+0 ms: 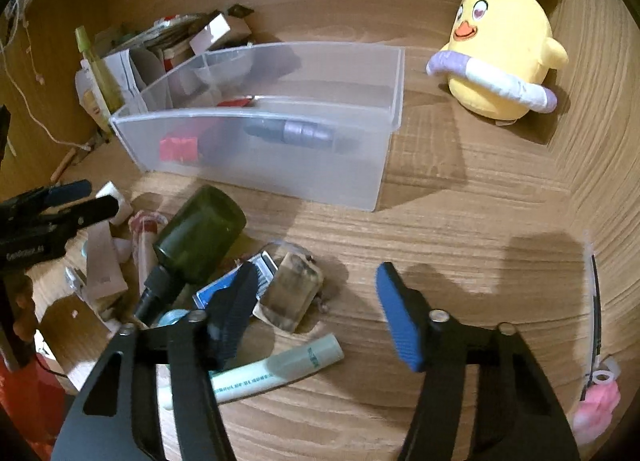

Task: Organize objects
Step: 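Grasp the clear tape roll with the left gripper while the right grasps the small glass jar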

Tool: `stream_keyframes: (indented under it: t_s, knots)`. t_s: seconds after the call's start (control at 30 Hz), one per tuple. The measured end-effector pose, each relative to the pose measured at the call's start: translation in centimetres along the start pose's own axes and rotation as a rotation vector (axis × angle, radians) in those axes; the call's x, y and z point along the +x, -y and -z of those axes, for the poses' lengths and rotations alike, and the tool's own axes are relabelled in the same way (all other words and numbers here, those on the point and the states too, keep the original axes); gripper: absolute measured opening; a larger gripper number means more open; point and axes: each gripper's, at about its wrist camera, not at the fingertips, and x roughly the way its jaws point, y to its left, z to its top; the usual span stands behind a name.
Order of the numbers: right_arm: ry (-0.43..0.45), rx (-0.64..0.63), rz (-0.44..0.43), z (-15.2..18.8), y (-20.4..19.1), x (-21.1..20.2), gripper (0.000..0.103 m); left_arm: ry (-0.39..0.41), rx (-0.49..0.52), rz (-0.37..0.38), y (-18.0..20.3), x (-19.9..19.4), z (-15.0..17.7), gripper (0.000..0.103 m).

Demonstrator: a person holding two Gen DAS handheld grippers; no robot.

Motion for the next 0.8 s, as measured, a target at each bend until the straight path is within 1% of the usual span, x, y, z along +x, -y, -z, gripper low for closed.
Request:
stream_keyframes:
  t_s: [0.07, 0.1, 0.17, 0.2, 0.27, 0.33, 0.43, 0.53, 0.6, 0.67, 0.8]
  knots:
    - [-0.006, -0.004, -0.007, 0.2, -0.1, 0.2, 0.049, 0.001, 0.001, 0.005, 0.0, 0.1, 0.0, 0.067]
    - [-0.005, -0.006, -0.01, 0.2, -0.1, 0.1, 0.047, -0.001, 0.001, 0.009, 0.0, 0.3, 0.0, 0.065]
    - [-0.006, -0.012, -0.014, 0.1, -0.2, 0.2, 0.042, -0.007, -0.001, 0.017, 0.0, 0.6, 0.0, 0.059]
    - [-0.008, -0.014, -0.018, 0.1, -0.2, 0.2, 0.041, -0.012, -0.004, 0.02, -0.1, 0.7, 0.0, 0.056]
    - [-0.013, -0.016, -0.026, 0.1, -0.3, 0.3, 0.037, -0.024, -0.012, 0.025, -0.2, 1.1, 0.0, 0.046]
    - [-0.02, -0.013, -0.038, 0.1, -0.3, 0.4, 0.037, -0.029, -0.022, 0.04, -0.4, 1.2, 0.0, 0.041]
    - [-0.028, -0.006, -0.048, 0.1, -0.3, 0.6, 0.036, -0.018, -0.032, 0.045, -0.6, 1.1, 0.0, 0.041]
    - [-0.022, 0.008, -0.062, 0.1, -0.1, 0.5, 0.032, -0.008, -0.036, 0.049, -0.7, 0.9, 0.0, 0.04]
    - [-0.018, 0.01, -0.06, 0.0, -0.1, 0.5, 0.03, -0.002, -0.035, 0.051, -0.7, 0.8, 0.0, 0.04]
    - [-0.009, 0.013, -0.056, 0.0, -0.2, 0.4, 0.026, 0.005, -0.033, 0.049, -0.6, 0.5, 0.0, 0.04]
    - [0.012, 0.016, -0.052, -0.2, -0.2, 0.0, 0.025, 0.03, -0.032, 0.053, -0.5, -0.2, -0.3, 0.04]
